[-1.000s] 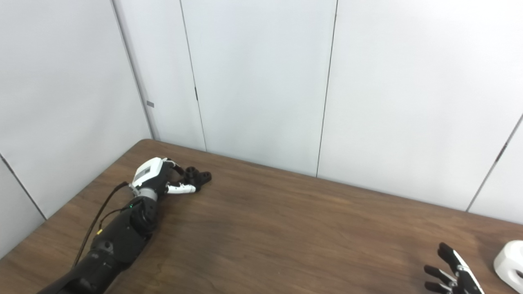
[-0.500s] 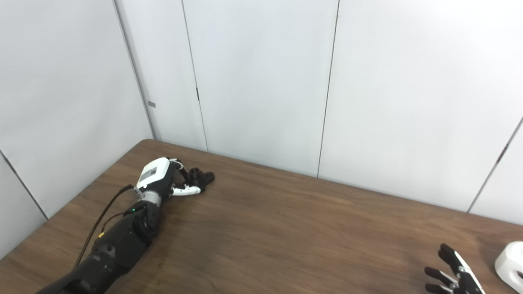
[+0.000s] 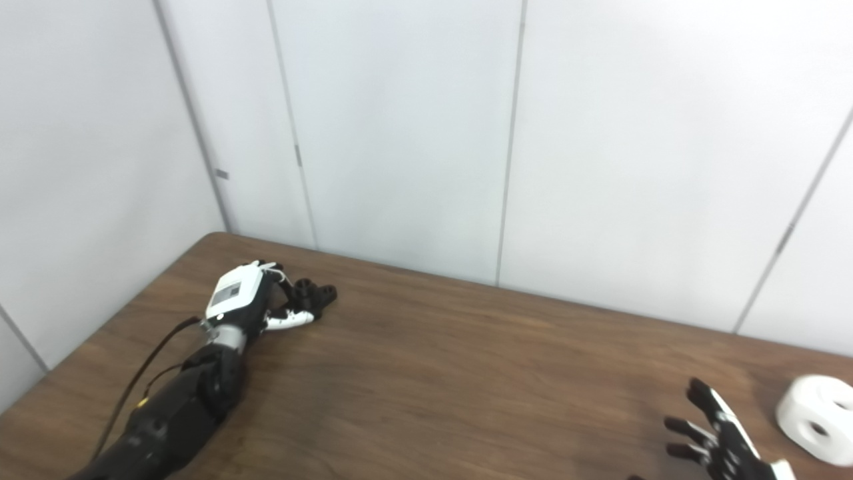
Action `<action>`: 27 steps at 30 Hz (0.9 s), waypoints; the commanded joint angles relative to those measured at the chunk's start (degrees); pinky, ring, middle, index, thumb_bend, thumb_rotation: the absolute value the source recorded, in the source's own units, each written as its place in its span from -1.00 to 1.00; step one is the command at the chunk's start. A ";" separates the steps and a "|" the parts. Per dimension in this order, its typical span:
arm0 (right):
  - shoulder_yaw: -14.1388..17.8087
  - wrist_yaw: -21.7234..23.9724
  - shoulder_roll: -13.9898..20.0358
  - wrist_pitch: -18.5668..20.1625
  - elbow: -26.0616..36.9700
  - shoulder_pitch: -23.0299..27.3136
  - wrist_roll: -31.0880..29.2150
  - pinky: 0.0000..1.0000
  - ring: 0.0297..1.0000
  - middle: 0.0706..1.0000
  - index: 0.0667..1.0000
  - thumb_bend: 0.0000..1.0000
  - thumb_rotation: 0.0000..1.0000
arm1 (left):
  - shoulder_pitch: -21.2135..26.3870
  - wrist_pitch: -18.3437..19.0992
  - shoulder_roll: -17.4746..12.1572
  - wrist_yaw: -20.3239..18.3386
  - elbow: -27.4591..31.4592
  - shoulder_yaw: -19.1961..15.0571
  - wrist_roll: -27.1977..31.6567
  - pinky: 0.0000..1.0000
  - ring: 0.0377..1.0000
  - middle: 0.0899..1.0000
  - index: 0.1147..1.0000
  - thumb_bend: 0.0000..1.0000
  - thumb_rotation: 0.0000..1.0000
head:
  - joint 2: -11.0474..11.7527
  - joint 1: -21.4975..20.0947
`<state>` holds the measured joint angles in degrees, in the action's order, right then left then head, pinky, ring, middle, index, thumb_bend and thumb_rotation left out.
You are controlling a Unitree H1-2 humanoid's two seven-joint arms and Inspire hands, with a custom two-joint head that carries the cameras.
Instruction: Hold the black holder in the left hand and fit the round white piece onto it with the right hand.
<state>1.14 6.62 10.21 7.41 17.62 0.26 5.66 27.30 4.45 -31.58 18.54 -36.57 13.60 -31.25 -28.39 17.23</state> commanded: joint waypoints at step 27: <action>1.37 -1.38 0.68 -9.66 -6.88 4.21 -0.26 0.28 0.46 0.75 0.74 0.45 -0.92 | -8.40 -14.18 12.04 -18.28 22.47 13.30 -2.08 0.99 0.94 0.77 -0.17 0.05 -0.88 | -3.76 -13.73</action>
<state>2.04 6.39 10.71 0.25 9.51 2.75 5.56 19.46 -7.57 -20.96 3.96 -13.98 24.01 -31.37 -32.08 3.43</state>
